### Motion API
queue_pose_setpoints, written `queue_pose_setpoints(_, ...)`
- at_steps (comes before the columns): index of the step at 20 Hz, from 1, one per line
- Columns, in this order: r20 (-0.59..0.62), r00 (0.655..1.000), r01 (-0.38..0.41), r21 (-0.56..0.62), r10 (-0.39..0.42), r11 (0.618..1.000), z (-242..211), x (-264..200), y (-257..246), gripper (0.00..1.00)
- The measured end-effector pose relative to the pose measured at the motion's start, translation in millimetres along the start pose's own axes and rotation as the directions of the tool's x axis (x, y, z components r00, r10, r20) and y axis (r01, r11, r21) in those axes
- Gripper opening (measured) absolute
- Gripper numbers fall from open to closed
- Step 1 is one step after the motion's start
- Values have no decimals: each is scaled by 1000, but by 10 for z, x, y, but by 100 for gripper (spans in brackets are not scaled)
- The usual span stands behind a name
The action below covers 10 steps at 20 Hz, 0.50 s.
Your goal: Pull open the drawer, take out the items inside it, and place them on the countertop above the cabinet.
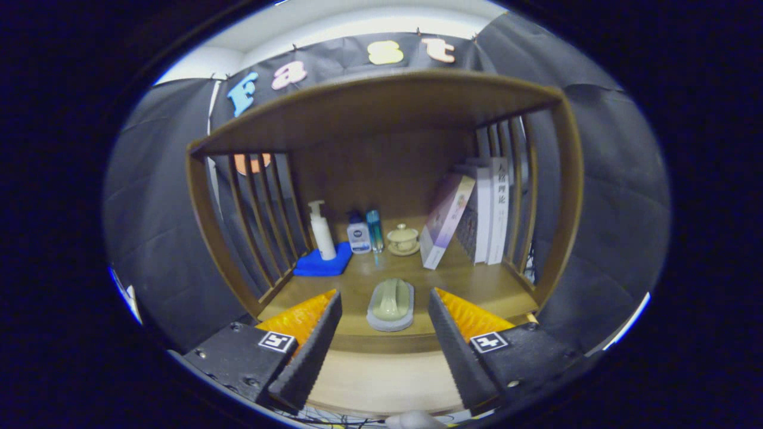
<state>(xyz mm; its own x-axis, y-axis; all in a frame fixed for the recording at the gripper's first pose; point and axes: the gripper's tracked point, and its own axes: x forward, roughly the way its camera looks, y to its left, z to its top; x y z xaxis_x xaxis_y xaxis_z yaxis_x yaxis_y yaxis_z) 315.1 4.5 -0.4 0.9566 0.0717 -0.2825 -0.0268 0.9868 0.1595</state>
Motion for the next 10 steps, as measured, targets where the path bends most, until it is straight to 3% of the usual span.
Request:
queue_pose_setpoints(4,135,991,16,43,-22,999,-99,-515,-127,100)
queue_pose_setpoints(10,209,978,11,65,-24,998,-520,-933,-269,100)
